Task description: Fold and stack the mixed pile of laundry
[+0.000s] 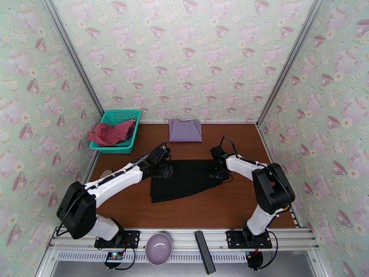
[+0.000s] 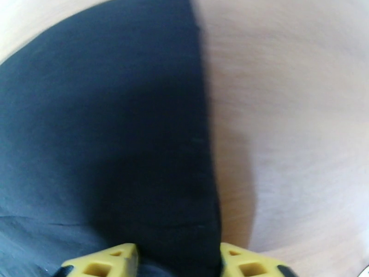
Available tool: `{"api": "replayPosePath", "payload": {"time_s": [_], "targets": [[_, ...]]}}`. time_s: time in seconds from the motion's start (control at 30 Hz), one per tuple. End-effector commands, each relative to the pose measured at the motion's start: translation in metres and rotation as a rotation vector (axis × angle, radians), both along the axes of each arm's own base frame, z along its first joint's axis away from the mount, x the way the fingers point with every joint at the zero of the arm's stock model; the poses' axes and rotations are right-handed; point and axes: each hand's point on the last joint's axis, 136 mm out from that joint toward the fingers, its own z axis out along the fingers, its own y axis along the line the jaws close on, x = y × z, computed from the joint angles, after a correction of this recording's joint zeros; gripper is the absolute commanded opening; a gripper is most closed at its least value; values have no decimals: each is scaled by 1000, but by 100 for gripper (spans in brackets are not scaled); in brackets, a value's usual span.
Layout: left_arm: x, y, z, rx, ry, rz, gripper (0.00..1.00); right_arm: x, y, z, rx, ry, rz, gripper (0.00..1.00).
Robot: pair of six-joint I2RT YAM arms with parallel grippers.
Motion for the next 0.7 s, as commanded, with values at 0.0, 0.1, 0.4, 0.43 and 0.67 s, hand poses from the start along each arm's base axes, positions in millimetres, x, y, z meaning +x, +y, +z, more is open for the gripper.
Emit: {"api": "replayPosePath", "payload": {"time_s": [0.0, 0.1, 0.4, 0.43, 0.67], "targets": [[3, -10, -8, -54, 32, 10, 47, -8, 0, -13, -44, 55, 8, 27], [3, -13, -13, -67, 40, 4, 46, -5, 1, -13, -44, 52, 14, 2], [4, -20, -26, -67, 82, -13, 44, 15, 0, 52, -54, -92, 53, 0], [3, -22, -28, -74, 90, -17, 43, 18, -1, 63, -57, -115, 60, 0], [5, -61, -31, -212, 161, -65, 29, 20, 6, 120, 8, -222, 100, 0]]}}
